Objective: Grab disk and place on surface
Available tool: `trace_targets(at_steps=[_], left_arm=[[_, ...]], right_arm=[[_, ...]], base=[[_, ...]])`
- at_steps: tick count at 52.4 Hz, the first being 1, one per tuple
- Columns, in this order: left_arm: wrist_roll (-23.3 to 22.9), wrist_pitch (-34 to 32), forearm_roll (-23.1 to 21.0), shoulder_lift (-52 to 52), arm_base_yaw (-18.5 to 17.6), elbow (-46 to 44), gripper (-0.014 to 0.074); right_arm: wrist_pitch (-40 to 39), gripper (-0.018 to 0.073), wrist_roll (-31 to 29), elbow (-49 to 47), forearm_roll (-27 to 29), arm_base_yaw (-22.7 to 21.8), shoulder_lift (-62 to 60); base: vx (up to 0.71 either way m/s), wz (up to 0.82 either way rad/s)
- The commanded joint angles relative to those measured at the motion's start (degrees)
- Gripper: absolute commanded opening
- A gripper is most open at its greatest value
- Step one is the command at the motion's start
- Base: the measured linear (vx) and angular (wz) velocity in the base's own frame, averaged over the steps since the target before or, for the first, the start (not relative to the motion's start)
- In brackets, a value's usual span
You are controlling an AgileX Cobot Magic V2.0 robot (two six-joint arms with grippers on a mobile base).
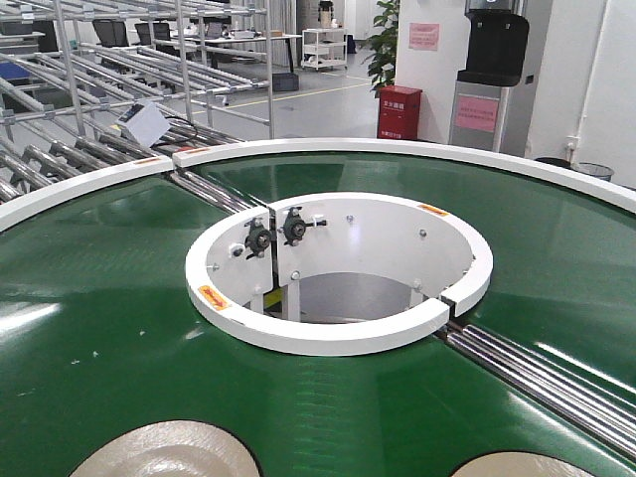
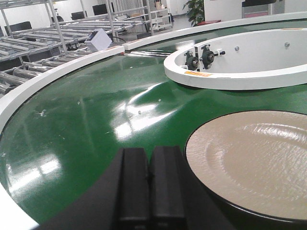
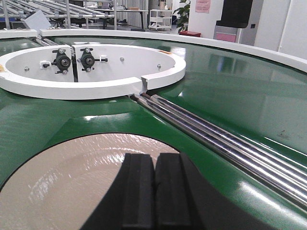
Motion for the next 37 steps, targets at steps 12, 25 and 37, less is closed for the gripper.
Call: trace_targets(at_steps=[12,25,37], left_arm=[[-0.2,-4.5,-0.5,-0.9,-0.4,0.7,0.0001],[-0.2,-4.5,-0.5,-0.9,-0.4,0.7,0.0001],[-0.2,-4.5,-0.5,-0.9,-0.4,0.7,0.0001]], right_arm=[[-4.7,-0.0009,-0.4,1.0,-0.8,-0.2,-0.7],[-4.7,-0.0009,-0.4,1.0,-0.8,-0.2,-0.7],[-4.7,-0.0009,-0.4,1.0,-0.8,-0.2,-0.7]], base=[[0.00,0.00],[0.00,0.00],[0.00,0.00]])
